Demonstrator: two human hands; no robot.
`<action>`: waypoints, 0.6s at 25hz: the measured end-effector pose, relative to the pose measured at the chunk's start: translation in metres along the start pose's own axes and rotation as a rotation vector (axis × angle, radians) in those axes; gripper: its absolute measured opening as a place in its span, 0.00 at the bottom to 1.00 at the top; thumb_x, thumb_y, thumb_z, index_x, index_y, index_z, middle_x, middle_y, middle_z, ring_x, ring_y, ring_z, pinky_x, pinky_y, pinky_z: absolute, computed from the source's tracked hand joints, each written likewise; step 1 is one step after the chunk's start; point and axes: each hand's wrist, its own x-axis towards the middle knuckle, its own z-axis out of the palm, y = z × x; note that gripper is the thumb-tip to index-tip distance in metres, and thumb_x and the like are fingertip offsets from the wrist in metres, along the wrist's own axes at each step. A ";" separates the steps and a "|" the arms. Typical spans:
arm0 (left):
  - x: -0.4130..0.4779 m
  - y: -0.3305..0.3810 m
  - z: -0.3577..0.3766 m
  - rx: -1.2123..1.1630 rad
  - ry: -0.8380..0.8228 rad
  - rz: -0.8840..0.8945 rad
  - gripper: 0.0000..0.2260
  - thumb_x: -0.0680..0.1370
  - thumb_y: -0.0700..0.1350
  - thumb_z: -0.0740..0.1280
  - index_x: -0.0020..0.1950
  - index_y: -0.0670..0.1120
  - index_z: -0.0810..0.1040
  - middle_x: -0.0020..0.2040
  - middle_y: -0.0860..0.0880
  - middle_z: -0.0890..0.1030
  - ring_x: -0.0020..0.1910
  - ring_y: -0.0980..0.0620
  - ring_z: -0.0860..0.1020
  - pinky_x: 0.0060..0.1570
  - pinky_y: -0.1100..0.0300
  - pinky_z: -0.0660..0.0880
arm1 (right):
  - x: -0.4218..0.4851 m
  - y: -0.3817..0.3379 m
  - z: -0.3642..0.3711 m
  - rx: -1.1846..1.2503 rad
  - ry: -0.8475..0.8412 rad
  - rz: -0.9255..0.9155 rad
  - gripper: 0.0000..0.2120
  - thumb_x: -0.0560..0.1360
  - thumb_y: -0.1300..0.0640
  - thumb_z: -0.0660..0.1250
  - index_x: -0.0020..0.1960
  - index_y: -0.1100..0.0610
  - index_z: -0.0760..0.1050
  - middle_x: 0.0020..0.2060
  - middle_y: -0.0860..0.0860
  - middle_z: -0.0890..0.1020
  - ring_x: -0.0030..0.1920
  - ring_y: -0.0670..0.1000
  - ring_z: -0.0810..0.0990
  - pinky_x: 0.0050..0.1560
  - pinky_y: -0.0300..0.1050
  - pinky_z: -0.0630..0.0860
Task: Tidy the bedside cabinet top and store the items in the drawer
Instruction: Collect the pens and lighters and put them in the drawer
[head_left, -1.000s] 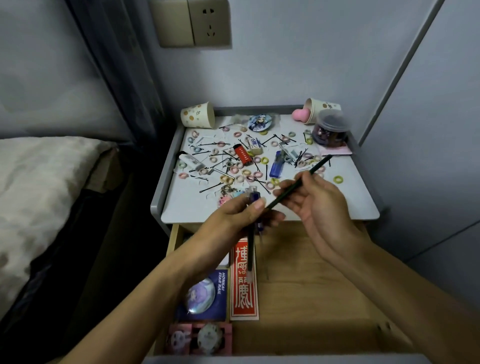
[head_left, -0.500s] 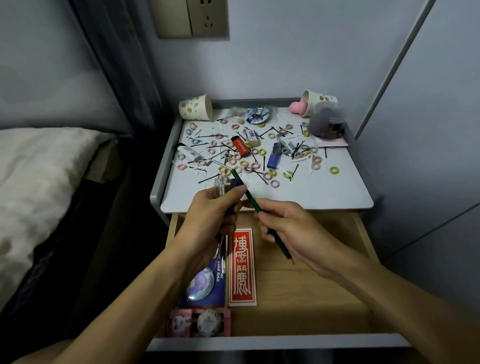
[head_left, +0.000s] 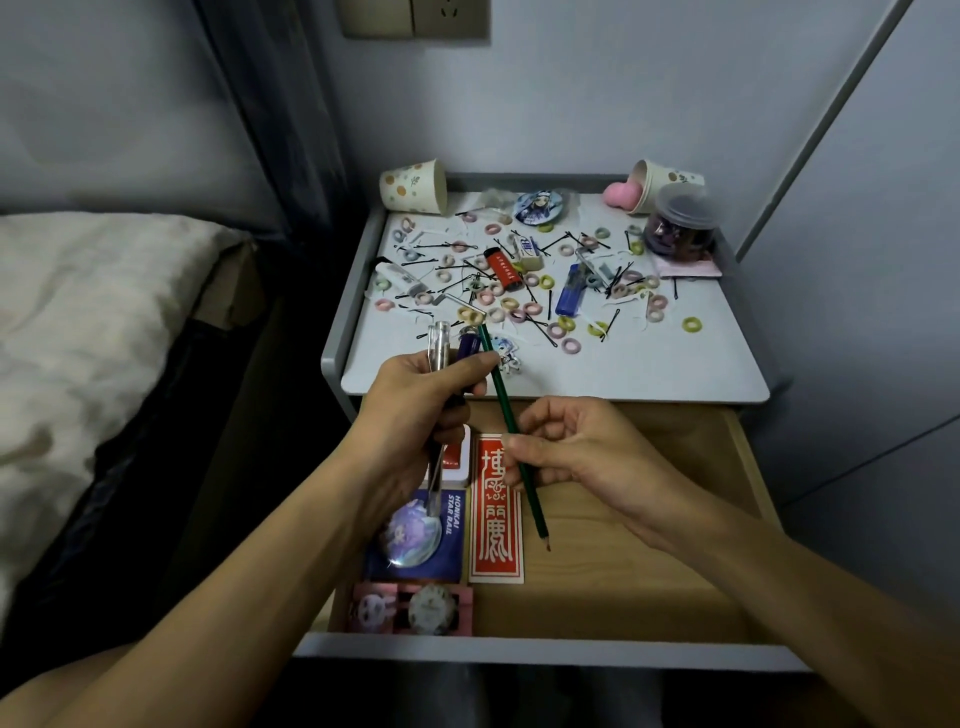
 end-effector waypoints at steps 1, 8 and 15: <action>0.000 0.001 -0.001 0.005 0.005 0.009 0.10 0.76 0.40 0.71 0.37 0.42 0.74 0.28 0.51 0.73 0.20 0.59 0.60 0.19 0.67 0.57 | 0.001 0.002 0.001 -0.048 0.010 0.001 0.10 0.72 0.58 0.72 0.50 0.63 0.77 0.41 0.55 0.86 0.41 0.51 0.85 0.43 0.43 0.80; 0.001 0.013 -0.015 0.017 0.121 0.042 0.07 0.79 0.44 0.69 0.48 0.41 0.75 0.30 0.51 0.71 0.23 0.58 0.62 0.21 0.67 0.60 | 0.007 0.010 -0.008 -0.353 -0.106 0.102 0.08 0.75 0.56 0.70 0.49 0.61 0.80 0.40 0.53 0.85 0.37 0.46 0.81 0.38 0.38 0.78; 0.011 0.024 -0.032 -0.164 0.223 -0.041 0.08 0.83 0.47 0.59 0.53 0.43 0.72 0.33 0.50 0.69 0.23 0.57 0.65 0.23 0.66 0.63 | 0.046 0.081 0.009 -0.654 -0.038 0.446 0.03 0.77 0.60 0.68 0.45 0.57 0.75 0.41 0.54 0.83 0.31 0.44 0.80 0.32 0.34 0.77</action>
